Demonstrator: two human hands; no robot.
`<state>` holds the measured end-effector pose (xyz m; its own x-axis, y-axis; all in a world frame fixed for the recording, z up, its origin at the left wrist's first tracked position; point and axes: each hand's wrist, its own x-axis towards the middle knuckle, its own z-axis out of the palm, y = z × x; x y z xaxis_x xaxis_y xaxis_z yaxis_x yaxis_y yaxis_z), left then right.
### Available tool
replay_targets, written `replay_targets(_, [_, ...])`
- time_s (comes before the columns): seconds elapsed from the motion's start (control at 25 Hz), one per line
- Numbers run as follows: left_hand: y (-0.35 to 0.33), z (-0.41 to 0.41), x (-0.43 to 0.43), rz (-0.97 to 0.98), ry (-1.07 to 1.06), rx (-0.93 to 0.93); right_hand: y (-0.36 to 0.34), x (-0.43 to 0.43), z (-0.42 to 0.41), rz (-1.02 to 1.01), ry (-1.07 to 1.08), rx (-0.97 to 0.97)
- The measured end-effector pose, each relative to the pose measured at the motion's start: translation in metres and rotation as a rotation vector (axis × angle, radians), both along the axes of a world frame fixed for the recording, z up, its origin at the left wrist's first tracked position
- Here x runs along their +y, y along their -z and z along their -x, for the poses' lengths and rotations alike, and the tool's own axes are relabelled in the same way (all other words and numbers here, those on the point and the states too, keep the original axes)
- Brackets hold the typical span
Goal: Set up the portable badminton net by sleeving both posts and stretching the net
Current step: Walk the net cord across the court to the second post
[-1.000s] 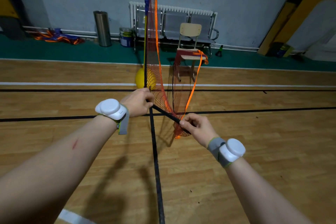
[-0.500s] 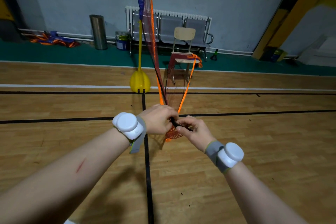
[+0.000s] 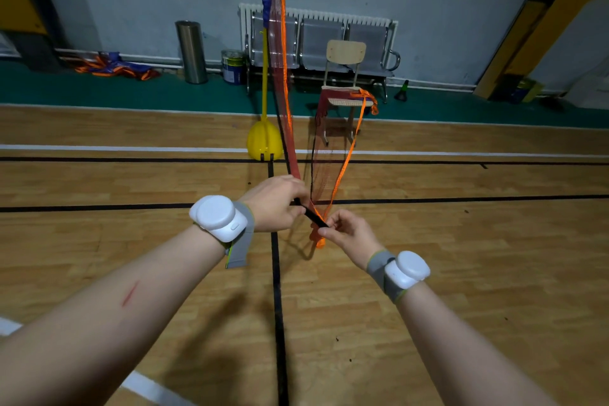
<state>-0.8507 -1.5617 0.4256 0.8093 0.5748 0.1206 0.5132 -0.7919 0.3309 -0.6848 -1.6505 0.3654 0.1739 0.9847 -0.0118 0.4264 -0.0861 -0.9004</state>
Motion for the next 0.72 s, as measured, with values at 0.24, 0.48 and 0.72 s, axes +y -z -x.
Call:
replay_targets(0.24, [0.0,0.033,0.006,0.011,-0.055,-0.033,0.011,0.001,0.019,0.084,-0.061,-0.006])
replay_targets(0.48, [0.009,0.06,0.014,0.008,-0.088,-0.006,0.02,-0.004,0.036,0.053,-0.016,-0.009])
replay_targets(0.72, [0.019,0.075,0.011,0.062,-0.122,0.02,0.006,-0.028,0.057,-0.101,0.018,-0.032])
